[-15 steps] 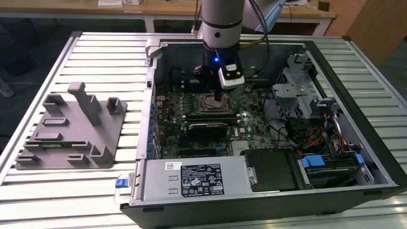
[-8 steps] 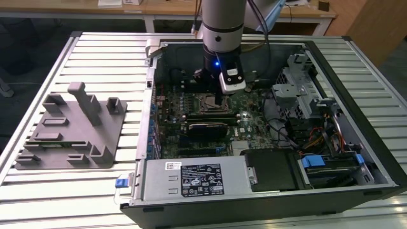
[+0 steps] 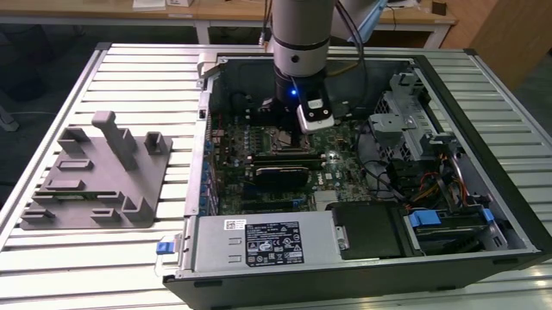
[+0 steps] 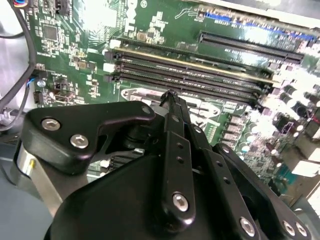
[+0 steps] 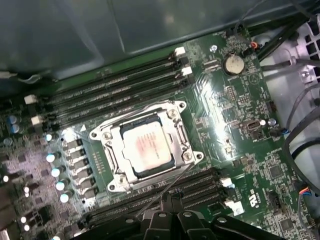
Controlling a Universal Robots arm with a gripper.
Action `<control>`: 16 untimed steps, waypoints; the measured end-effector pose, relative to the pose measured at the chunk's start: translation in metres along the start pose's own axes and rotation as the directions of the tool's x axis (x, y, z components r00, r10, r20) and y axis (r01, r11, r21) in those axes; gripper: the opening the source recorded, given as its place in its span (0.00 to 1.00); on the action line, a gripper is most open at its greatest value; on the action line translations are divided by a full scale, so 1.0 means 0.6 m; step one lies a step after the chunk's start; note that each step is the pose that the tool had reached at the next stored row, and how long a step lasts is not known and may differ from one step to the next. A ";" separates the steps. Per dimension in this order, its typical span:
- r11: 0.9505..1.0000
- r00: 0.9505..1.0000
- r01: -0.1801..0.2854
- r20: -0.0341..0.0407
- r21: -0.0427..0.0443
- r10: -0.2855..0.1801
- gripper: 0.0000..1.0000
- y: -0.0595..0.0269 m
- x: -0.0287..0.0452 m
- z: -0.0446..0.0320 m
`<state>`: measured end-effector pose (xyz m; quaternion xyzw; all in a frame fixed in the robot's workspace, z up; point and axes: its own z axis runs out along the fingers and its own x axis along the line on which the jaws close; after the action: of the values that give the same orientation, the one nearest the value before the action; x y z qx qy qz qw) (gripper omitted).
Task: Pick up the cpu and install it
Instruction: 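Install the second cpu locking lever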
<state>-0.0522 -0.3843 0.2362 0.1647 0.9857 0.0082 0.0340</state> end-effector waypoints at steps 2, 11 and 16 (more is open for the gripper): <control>1.000 1.000 0.020 0.000 -0.001 -0.020 0.11 -0.001 0.002 0.002; 0.989 0.989 0.146 -0.003 -0.010 -0.146 0.11 -0.003 0.007 0.010; 0.976 0.976 0.218 -0.004 -0.015 -0.219 0.11 -0.004 0.010 0.016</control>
<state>-0.0577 -0.3847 0.2261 0.0550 0.9979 0.0119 0.0329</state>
